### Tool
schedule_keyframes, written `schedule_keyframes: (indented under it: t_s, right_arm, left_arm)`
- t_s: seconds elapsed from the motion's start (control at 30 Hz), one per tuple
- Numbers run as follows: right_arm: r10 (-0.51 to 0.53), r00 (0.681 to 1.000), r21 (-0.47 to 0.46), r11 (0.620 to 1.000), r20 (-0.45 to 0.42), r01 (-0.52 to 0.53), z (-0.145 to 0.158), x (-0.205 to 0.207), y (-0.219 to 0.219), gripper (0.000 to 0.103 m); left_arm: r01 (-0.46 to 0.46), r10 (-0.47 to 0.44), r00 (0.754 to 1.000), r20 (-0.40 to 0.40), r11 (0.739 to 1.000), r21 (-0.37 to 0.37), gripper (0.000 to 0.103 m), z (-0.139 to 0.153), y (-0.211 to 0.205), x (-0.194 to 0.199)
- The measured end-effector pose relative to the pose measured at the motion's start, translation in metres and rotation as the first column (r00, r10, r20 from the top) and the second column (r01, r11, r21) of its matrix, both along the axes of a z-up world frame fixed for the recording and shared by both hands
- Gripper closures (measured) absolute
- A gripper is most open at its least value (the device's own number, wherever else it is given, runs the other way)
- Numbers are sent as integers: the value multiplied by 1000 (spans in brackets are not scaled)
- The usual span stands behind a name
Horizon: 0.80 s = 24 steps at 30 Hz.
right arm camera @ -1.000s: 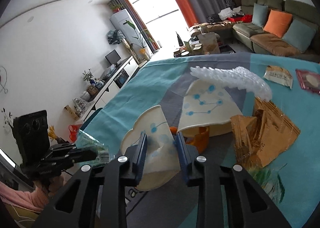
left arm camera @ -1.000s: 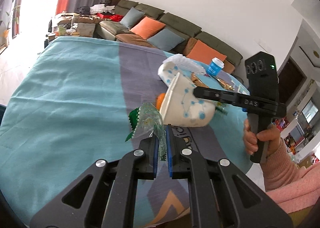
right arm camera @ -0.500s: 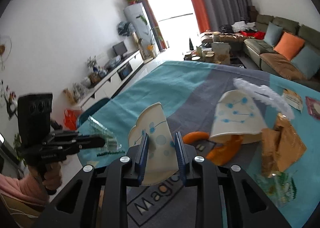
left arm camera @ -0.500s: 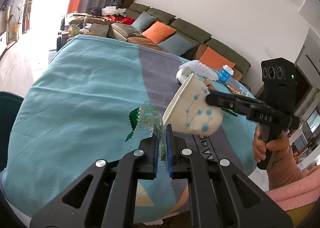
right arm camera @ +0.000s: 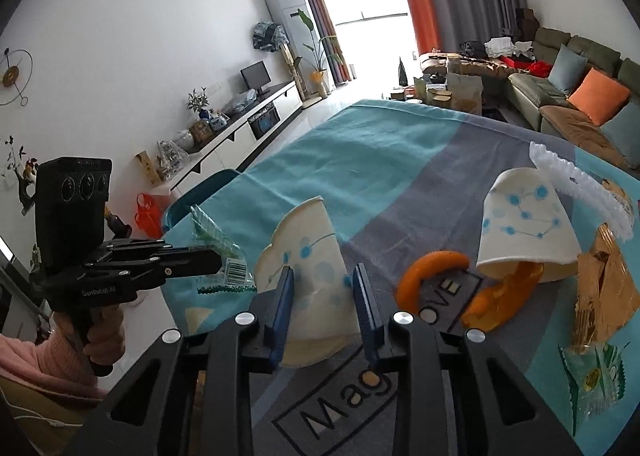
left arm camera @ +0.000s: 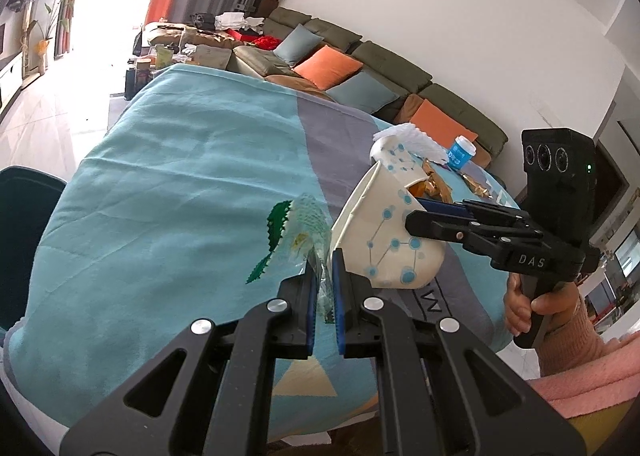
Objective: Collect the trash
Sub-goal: 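Carry the clear wrapper with the left tool while the right tool carries the dotted cup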
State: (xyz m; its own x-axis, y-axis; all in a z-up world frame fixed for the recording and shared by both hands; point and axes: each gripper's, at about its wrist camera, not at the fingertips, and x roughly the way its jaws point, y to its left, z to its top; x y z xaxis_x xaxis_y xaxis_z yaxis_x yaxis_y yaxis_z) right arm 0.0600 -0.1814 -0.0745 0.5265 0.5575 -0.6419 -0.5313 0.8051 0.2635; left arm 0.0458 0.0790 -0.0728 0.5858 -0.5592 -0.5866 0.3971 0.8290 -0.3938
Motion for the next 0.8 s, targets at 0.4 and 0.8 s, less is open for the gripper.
schedule_keyframes:
  t_s: [0.4, 0.8]
  right_arm:
    - [17, 985, -167, 986, 171, 12, 8, -20, 35, 74]
    - [29, 999, -44, 999, 44, -28, -8, -7, 30, 61]
  left_arm:
    - [-28, 28, 1000, 5, 1000, -8, 96, 1, 10, -5]
    - [-9, 9, 1000, -11, 1000, -8, 96, -7, 3, -2]
